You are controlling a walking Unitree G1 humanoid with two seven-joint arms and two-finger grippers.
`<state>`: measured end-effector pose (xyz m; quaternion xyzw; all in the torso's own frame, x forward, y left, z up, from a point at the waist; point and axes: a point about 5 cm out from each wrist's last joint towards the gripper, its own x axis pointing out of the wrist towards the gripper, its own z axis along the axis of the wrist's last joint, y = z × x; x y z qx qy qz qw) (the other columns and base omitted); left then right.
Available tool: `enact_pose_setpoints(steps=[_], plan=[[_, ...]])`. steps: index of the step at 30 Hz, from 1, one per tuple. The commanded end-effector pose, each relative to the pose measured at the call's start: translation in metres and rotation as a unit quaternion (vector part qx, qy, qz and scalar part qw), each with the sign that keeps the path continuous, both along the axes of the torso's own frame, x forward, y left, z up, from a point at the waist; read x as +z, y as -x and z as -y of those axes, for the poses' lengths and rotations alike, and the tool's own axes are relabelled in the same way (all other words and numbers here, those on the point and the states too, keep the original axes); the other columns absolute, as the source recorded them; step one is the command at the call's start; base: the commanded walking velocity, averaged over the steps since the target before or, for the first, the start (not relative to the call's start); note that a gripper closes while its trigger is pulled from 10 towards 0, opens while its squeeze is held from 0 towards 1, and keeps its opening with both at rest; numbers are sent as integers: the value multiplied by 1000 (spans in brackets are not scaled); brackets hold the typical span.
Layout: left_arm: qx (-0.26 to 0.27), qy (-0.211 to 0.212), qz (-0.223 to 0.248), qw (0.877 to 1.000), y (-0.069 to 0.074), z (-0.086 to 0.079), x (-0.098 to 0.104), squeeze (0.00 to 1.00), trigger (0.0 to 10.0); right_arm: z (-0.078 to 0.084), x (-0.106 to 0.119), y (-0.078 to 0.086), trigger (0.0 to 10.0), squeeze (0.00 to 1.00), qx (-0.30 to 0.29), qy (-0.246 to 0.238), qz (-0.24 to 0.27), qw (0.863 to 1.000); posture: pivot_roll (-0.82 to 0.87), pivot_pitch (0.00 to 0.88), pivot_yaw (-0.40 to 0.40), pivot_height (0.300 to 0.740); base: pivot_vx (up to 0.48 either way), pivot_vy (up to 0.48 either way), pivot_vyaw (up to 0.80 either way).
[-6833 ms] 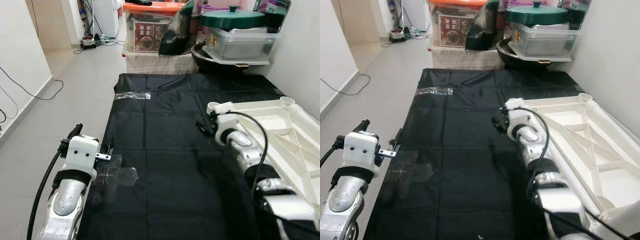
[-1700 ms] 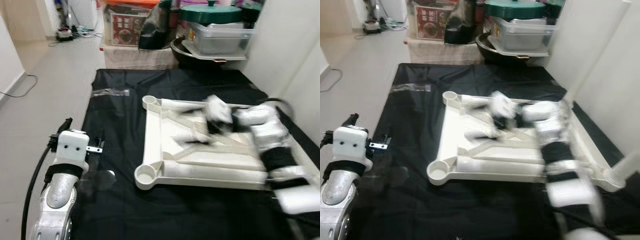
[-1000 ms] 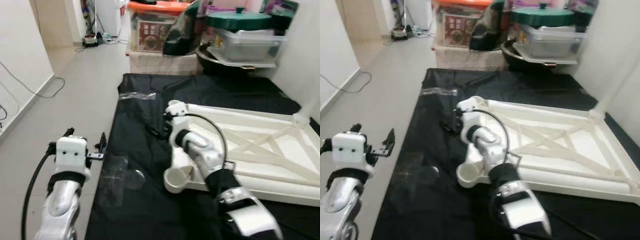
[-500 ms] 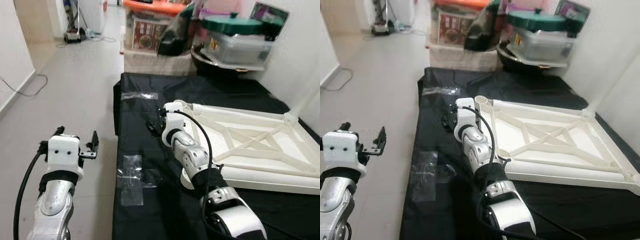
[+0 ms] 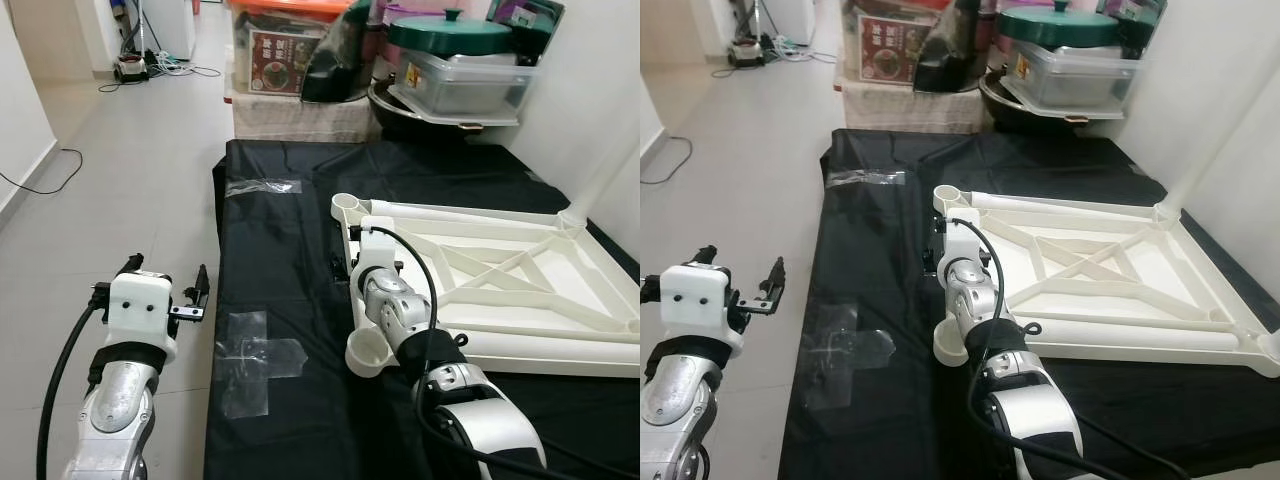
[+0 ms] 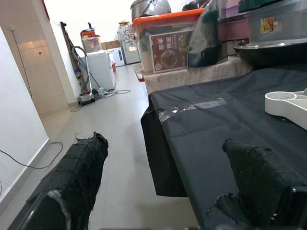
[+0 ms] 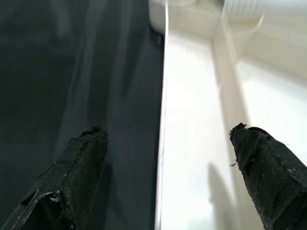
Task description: Building children table
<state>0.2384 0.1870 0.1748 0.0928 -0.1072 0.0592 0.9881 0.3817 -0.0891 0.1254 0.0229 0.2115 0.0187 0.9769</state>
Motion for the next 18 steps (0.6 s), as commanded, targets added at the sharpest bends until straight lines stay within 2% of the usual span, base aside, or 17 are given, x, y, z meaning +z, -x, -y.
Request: enact_pose_setpoints(steps=[1,3,4,6,8,9,18], plan=[[1,2,0,1000,0,2,-1,0,10000,-2,-16,6,10000,0,-1,-25,-54,998,105,0,-125,740,0,0,0],[2,1,1,1000,0,2,0,0,10000,-5,-28,12,10000,0,-11,-70,-103,992,105,0,-125,740,0,0,0],[2,1,1,1000,0,2,0,0,10000,-5,-28,12,10000,0,-11,-70,-103,992,105,0,-125,740,0,0,0],[2,-1,1,1000,0,2,0,0,10000,-6,-38,17,10000,0,-23,-98,-140,985,110,0,-133,740,0,0,0],[3,-1,1,1000,-1,2,0,0,10000,-6,-40,18,10000,0,-25,-101,-146,984,110,0,-133,740,0,0,0],[3,-2,3,1000,-1,2,0,0,10000,-6,-43,19,0,0,-23,-110,-148,983,113,0,-137,740,0,0,0],[1,-4,3,1000,-1,3,0,0,10000,-4,-50,23,0,0,-10,-104,-152,983,113,0,-137,740,0,0,0]])
